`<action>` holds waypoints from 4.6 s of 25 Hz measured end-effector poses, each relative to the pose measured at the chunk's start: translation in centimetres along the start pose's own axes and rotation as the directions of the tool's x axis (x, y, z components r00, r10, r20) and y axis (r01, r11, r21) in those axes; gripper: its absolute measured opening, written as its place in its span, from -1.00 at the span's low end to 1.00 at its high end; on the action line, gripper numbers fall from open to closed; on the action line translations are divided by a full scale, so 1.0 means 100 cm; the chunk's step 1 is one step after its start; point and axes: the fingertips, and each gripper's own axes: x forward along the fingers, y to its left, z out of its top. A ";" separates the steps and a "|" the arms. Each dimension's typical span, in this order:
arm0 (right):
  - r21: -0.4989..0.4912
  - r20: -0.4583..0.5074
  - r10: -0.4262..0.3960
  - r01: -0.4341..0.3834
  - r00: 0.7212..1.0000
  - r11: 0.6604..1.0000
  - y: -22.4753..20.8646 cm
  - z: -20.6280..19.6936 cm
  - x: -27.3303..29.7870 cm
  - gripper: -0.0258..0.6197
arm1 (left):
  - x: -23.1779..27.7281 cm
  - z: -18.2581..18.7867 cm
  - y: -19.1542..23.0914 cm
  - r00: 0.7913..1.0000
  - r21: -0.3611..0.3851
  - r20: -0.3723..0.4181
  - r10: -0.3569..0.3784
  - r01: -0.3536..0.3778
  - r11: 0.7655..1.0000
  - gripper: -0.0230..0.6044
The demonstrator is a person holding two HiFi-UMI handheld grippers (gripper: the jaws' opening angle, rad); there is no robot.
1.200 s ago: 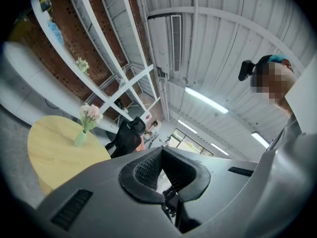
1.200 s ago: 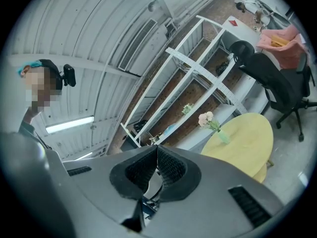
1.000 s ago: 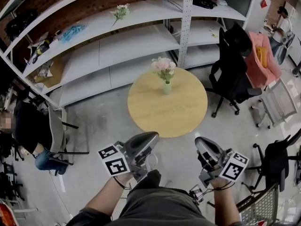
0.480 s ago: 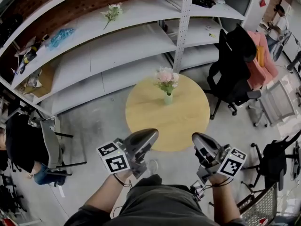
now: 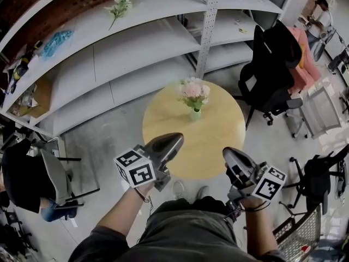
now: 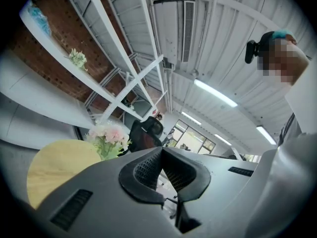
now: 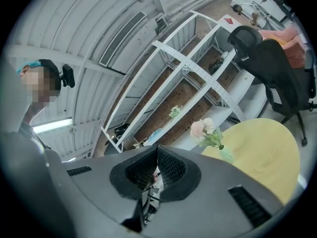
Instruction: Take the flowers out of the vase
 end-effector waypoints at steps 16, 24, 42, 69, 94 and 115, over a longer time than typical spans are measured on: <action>0.066 -0.104 0.019 -0.013 0.994 0.998 -0.095 0.011 0.047 -0.87 | 0.097 -0.046 0.127 0.978 0.081 -0.121 0.170 -0.160 0.984 -0.58; 0.050 -0.193 0.057 -0.049 0.979 0.998 -0.128 0.023 0.076 -0.87 | 0.133 -0.080 0.180 0.945 0.130 -0.191 0.266 -0.244 0.961 -0.20; 0.059 -0.315 0.089 -0.074 0.945 0.996 -0.157 0.011 0.104 -0.87 | 0.197 -0.115 0.232 0.907 0.218 -0.307 0.288 -0.227 0.949 0.10; 0.065 -0.260 0.091 -0.076 0.961 0.995 -0.153 0.023 0.089 -0.87 | 0.185 -0.085 0.203 0.909 0.272 -0.218 0.355 -0.293 0.917 -0.61; 0.051 -0.078 0.157 -0.153 0.984 0.987 -0.117 0.089 0.048 -0.88 | 0.196 0.069 0.080 0.945 0.448 -0.139 0.297 -0.208 0.869 -0.70; -0.118 -0.065 0.297 -0.303 0.953 0.946 -0.033 0.135 0.054 -0.88 | 0.194 0.143 -0.008 0.970 0.569 -0.059 0.235 -0.160 0.806 -0.71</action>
